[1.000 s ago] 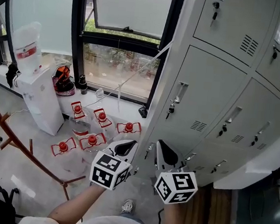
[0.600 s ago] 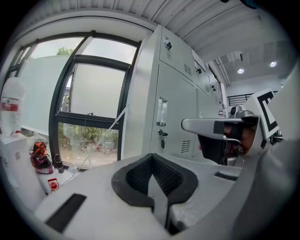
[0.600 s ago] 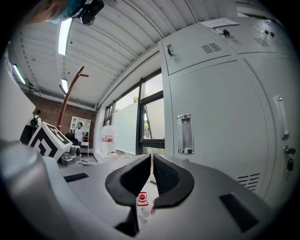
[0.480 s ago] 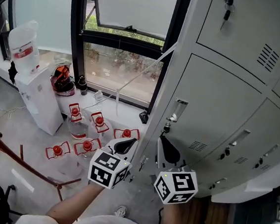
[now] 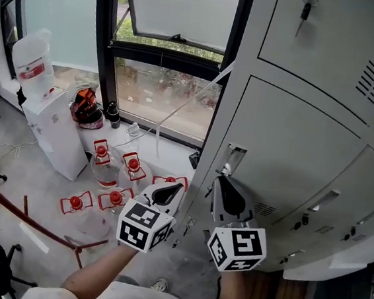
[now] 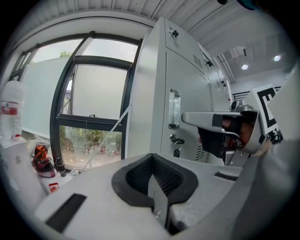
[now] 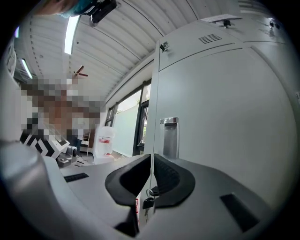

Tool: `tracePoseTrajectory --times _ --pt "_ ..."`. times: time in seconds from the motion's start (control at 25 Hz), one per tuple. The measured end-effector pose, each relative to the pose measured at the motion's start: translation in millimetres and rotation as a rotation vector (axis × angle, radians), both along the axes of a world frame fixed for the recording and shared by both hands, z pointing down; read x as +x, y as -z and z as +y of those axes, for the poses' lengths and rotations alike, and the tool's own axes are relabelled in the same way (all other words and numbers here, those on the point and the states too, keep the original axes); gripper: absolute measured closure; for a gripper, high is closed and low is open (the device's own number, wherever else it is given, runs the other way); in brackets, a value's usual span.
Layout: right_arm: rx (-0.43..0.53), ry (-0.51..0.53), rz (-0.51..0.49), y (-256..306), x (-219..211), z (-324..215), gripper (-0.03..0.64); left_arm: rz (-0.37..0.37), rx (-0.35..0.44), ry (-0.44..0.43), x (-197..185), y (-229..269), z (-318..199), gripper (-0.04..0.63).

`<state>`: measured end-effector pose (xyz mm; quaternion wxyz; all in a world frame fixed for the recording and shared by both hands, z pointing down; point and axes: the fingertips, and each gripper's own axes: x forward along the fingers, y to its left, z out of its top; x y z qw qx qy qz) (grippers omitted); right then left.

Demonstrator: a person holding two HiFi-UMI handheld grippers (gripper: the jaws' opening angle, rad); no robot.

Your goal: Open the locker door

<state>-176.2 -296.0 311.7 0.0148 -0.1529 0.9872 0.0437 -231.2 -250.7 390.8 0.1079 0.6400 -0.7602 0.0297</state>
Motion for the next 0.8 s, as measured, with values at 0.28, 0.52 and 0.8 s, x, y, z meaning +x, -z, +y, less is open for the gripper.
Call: tracePoseTrajectory --times 0.28,0.52,0.8 --pt "-0.002 -0.043 0.000 1.9 -5.9 -15.1 0.617 0.015 0.004 -0.035 -8.3 -2.2 -11.5 0.589" --pt "-0.011 -0.088 0.012 3.7 -14.1 -17.6 0.566 0.021 0.002 -0.103 -16.0 -0.7 -18.2 0.589" --pt "-0.032 -0.141 0.022 4.7 -21.6 -19.1 0.528 0.022 0.012 -0.184 -21.4 4.5 -25.0 0.589"
